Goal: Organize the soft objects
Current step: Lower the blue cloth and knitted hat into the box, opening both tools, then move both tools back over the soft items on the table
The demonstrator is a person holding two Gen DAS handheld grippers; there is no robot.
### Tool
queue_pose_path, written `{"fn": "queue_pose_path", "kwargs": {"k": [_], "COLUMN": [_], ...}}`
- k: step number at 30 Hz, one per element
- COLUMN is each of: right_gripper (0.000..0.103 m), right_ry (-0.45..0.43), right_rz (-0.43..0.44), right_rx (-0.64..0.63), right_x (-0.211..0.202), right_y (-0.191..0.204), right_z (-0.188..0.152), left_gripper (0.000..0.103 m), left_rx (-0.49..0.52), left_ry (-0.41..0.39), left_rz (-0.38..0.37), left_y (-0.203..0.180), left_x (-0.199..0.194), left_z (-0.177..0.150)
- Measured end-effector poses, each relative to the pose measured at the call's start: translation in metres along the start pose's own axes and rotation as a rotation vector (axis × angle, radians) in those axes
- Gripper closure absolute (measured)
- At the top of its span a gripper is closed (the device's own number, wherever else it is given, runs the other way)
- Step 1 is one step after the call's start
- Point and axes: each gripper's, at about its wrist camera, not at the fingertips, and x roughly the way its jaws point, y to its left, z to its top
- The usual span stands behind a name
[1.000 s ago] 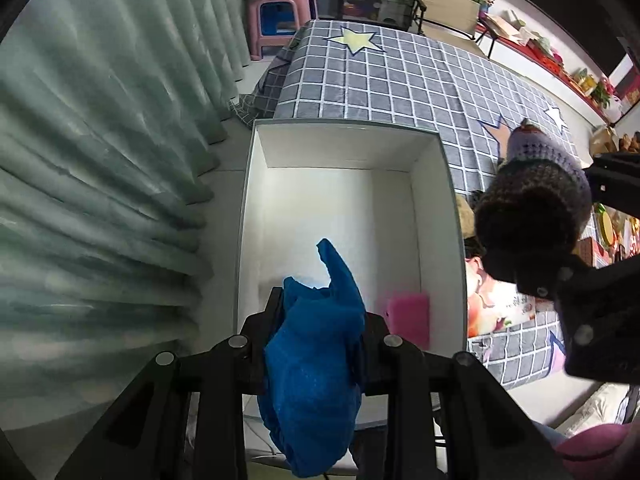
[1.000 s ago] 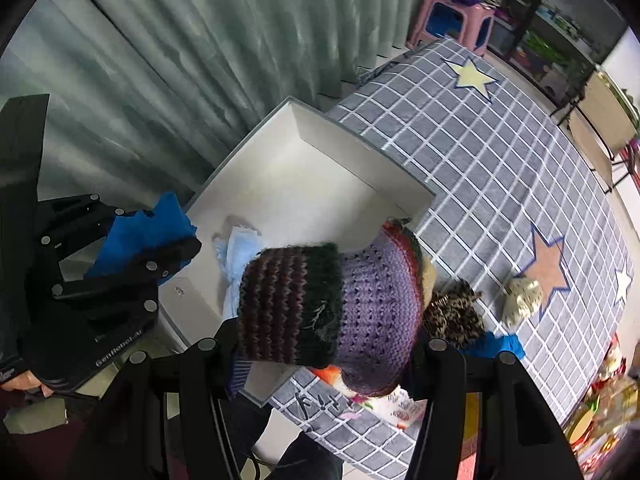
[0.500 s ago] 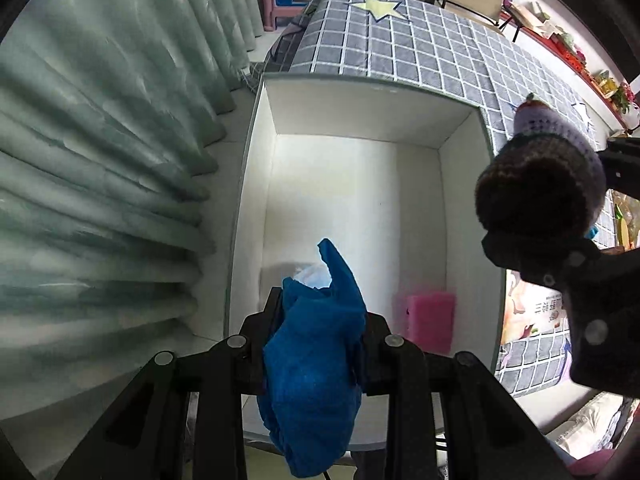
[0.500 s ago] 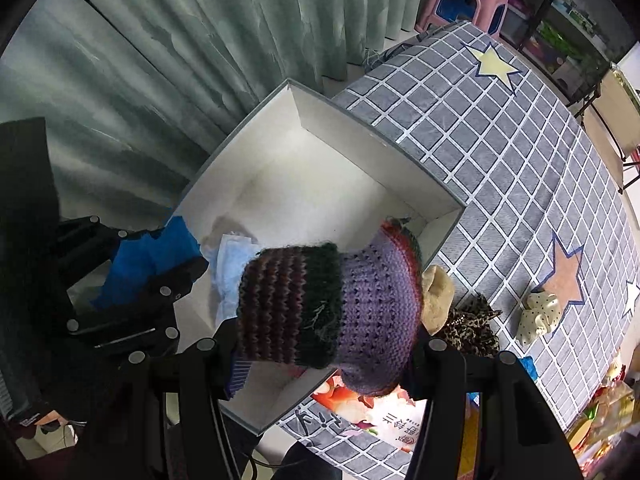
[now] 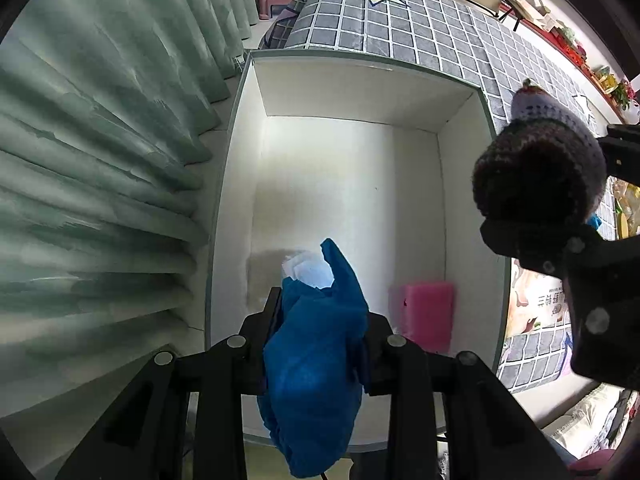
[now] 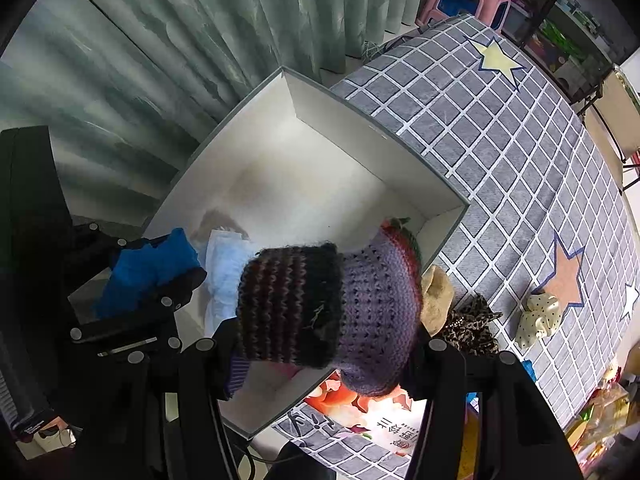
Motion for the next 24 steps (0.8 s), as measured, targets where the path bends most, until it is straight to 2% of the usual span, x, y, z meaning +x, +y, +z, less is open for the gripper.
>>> {"fn": "queue_pose_path", "kwargs": {"k": [10,11,13,15,19,20,21,22,24], "right_gripper": [0.044,0.044,0.044,0.044,0.039,0.028,0.01,0.004,0.002], "right_ry": [-0.001,-0.003,-0.004,-0.004,-0.011,-0.012,-0.016,-0.024,-0.042], "right_rz": [0.006,0.008,0.007,0.006,0.013,0.016,0.02,0.024,0.037], "right_rx": [-0.009,-0.012,-0.016,-0.019,-0.015,-0.011,-0.005,0.006,0.025], "right_x": [0.0,0.0,-0.001,-0.001,-0.003,-0.004,-0.005,-0.007,-0.011], "right_y": [0.002,0.002,0.003,0.003,0.001,0.0,-0.001,-0.003,-0.007], "right_z": [0.001,0.001,0.002,0.002,0.002,0.002,0.002,0.003,0.004], "left_gripper": [0.065,0.063,0.042,0.033,0.025,0.024,0.022,0.021,0.015], "left_rx": [-0.012,-0.014,-0.019,-0.023,-0.044,-0.053,-0.062,-0.073,-0.099], "left_ry": [0.002,-0.008,-0.028,-0.041,-0.047,-0.04,-0.031,-0.028,-0.036], "left_rz": [-0.022,-0.032,-0.025,-0.009,-0.01,0.004,0.029,0.044,0.06], "left_y": [0.0,0.0,0.0,-0.001,0.002,0.002,0.003,0.005,0.008], "left_x": [0.002,0.0,-0.005,-0.007,-0.011,-0.011,-0.011,-0.011,-0.014], "left_z": [0.0,0.0,0.0,0.0,0.002,0.003,0.004,0.005,0.006]}}
